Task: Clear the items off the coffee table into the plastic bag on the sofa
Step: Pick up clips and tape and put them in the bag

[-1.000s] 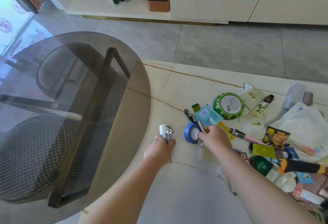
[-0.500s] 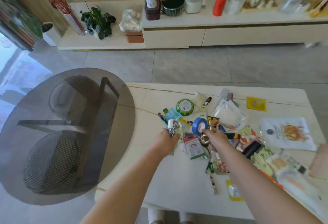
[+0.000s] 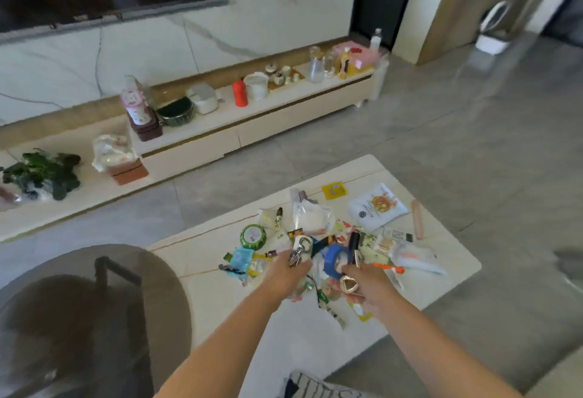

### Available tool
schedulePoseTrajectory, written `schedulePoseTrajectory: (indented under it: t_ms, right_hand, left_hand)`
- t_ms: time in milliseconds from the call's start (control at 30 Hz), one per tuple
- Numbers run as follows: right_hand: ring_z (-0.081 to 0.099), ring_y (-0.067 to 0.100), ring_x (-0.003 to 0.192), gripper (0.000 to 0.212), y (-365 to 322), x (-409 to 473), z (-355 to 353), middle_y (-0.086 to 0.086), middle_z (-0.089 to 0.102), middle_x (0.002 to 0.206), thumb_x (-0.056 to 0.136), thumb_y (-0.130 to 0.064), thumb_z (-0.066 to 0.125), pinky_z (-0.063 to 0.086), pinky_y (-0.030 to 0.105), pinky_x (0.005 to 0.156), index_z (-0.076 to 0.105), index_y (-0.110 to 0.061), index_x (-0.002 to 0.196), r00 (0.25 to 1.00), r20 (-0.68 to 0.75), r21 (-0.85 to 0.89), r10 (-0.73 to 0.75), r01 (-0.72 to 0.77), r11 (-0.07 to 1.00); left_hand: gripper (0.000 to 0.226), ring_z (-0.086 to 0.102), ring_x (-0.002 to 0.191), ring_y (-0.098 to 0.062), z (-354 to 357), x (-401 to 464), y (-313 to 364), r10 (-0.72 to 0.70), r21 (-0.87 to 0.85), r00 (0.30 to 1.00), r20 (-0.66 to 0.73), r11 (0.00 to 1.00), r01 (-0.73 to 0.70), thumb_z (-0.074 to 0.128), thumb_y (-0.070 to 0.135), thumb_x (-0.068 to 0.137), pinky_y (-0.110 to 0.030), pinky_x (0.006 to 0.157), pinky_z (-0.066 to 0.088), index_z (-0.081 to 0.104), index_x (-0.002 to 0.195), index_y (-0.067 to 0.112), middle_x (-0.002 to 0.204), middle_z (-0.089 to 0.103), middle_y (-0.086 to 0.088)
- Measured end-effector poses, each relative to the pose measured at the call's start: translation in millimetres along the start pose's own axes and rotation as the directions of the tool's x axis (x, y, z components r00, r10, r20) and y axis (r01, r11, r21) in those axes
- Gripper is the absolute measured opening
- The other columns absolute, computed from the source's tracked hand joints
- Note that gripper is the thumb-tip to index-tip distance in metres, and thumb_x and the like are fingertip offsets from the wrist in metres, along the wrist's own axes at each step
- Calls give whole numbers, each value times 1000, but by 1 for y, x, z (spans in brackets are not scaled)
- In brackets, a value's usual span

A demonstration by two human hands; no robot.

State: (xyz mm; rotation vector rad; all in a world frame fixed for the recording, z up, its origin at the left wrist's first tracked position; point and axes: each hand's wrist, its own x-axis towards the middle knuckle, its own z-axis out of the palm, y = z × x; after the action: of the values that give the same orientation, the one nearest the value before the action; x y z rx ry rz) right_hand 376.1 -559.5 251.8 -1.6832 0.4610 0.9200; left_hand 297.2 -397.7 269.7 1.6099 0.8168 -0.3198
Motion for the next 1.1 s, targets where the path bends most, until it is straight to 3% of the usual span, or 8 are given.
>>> schedulePoseTrajectory:
  t_ms: [100,200,333,400,533,633,833,1100]
  right_hand:
    - [67,29,88,12,13,-33,-32,14,66,89,84,-16,66,51,25,50,61,-8,91,994,-111,102,-24,35,994]
    - [67,26,78,6,33,-58,-67,14,66,84,85,-15,63,48,22,45,60,-10,87,978,-206,182,-27,65,981]
    - [65,16,62,7,59,-83,-115,11,66,80,86,-13,58,49,21,52,59,-11,93,943,-333,288,-21,123,950]
    - [66,15,61,3,71,-98,-139,9,66,79,88,-13,55,47,19,52,58,-13,89,924,-382,342,-7,149,928]
    - [68,14,56,2,99,-115,-189,6,67,69,88,-12,57,52,27,60,59,-13,87,887,-460,431,34,190,882]
    - [67,15,54,1,120,-127,-227,6,64,71,87,-11,59,51,26,57,59,-11,86,856,-511,488,73,219,845]
    - [67,13,53,7,162,-143,-313,6,62,74,89,-15,59,46,26,57,56,-12,84,806,-578,543,125,266,797]
    - [64,19,63,2,199,-155,-415,7,61,76,91,-12,53,46,25,57,53,-11,89,733,-634,623,247,295,725]
  left_hand:
    - [51,66,89,-26,19,-15,8,60,-25,992,114,998,-57,66,42,83,-36,71,58,54,125,16,114,65,-12]
    - [79,61,111,-31,47,-19,13,66,-4,975,214,998,-67,72,57,70,-43,88,55,44,137,23,130,57,-12]
    - [68,54,119,-24,98,-36,34,108,99,924,366,983,-154,65,41,86,-32,88,51,35,143,21,142,44,-2]
    - [53,57,107,-24,126,-46,42,100,154,903,417,972,-179,61,33,90,-28,76,51,38,137,22,128,49,-1]
    - [26,57,59,-21,182,-63,56,88,161,836,541,965,-206,61,21,92,-26,50,49,50,114,15,93,59,-15]
    - [9,52,49,-20,226,-72,67,72,236,806,587,938,-255,60,18,91,-21,42,43,55,94,11,71,52,-10]
    - [23,43,32,-11,325,-91,81,21,313,744,668,899,-306,56,15,93,-13,34,32,52,72,11,37,45,3]
    - [15,42,34,-12,447,-105,98,-7,383,685,728,833,-398,56,10,93,-15,31,32,49,79,10,55,41,-6]
